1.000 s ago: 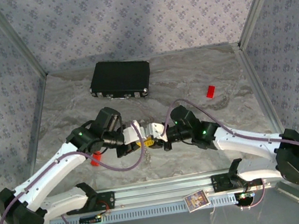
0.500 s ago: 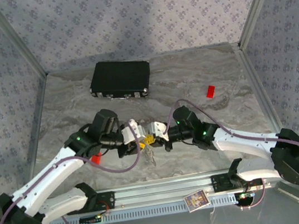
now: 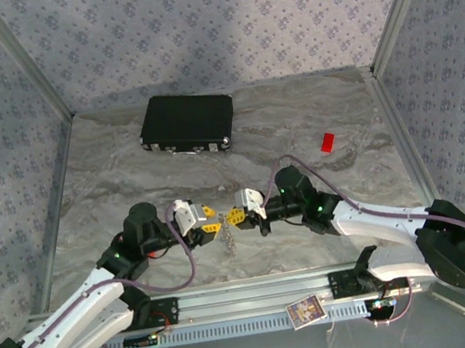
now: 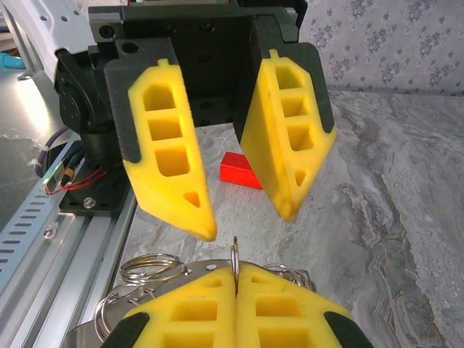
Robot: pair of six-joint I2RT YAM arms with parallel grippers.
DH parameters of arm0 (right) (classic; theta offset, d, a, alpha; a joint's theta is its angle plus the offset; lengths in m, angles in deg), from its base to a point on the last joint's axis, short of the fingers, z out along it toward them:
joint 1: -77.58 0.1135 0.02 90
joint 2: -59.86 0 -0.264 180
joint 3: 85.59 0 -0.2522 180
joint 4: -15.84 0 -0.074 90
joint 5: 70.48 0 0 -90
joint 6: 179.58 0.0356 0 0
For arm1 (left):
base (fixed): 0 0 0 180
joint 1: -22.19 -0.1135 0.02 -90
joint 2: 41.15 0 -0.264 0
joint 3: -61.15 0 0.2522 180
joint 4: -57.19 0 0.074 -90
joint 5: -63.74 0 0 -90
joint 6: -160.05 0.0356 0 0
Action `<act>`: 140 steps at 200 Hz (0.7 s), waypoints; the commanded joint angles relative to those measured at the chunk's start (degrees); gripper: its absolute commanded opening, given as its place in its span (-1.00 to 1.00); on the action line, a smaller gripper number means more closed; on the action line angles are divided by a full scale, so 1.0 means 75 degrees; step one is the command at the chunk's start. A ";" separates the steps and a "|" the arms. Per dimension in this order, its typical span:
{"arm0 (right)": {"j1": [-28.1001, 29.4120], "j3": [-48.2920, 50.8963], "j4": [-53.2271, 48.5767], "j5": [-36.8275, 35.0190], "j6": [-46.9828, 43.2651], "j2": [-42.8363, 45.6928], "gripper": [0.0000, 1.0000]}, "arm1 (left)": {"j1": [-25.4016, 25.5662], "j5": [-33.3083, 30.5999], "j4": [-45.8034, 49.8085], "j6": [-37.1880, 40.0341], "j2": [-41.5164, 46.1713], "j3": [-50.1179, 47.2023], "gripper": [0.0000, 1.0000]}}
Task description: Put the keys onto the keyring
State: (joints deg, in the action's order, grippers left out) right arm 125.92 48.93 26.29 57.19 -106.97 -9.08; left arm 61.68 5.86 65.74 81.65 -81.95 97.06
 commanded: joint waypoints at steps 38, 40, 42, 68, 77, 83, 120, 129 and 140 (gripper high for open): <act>-0.0021 0.0070 0.0411 0.0147 0.0232 -0.0006 -1.00 | 0.0321 0.0157 -0.0836 -0.0233 -0.0018 -0.0116 -0.41; -0.0020 0.0070 0.0410 0.0151 0.0232 -0.0006 -1.00 | 0.0330 0.0153 -0.0833 -0.0239 -0.0021 -0.0129 -0.42; -0.0016 0.0070 0.0415 0.0147 0.0232 -0.0006 -1.00 | 0.0332 0.0151 -0.0838 -0.0244 -0.0015 -0.0135 -0.42; 0.0013 0.0050 0.0416 0.0072 0.0238 0.0002 -1.00 | 0.0418 0.0077 -0.0605 -0.0223 0.0014 -0.0112 -0.43; 0.0017 0.0053 0.0422 0.0075 0.0232 0.0011 -1.00 | 0.0442 0.0017 -0.0483 -0.0198 0.0014 -0.0091 -0.44; 0.0017 0.0058 0.0439 0.0063 0.0243 0.0006 -1.00 | 0.0454 -0.0047 -0.0395 -0.0184 0.0014 -0.0091 -0.46; 0.0013 0.0087 0.0474 0.0005 0.0257 0.0006 -1.00 | 0.0606 -0.0596 -0.0278 -0.0170 -0.0039 -0.0138 -0.56; 0.0013 0.0105 0.0486 0.0005 0.0255 0.0006 -1.00 | 0.0615 -0.0641 -0.0464 -0.0245 -0.0056 -0.0229 -0.57; 0.0012 0.0094 0.0498 0.0025 0.0267 -0.0006 -1.00 | 0.0615 -0.0687 -0.0681 -0.0345 -0.0079 -0.0330 -0.59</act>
State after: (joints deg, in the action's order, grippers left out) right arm 125.94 49.10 27.66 57.25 -105.83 -9.08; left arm 65.85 2.52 63.31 80.40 -82.50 96.32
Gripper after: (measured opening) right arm 0.052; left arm 0.217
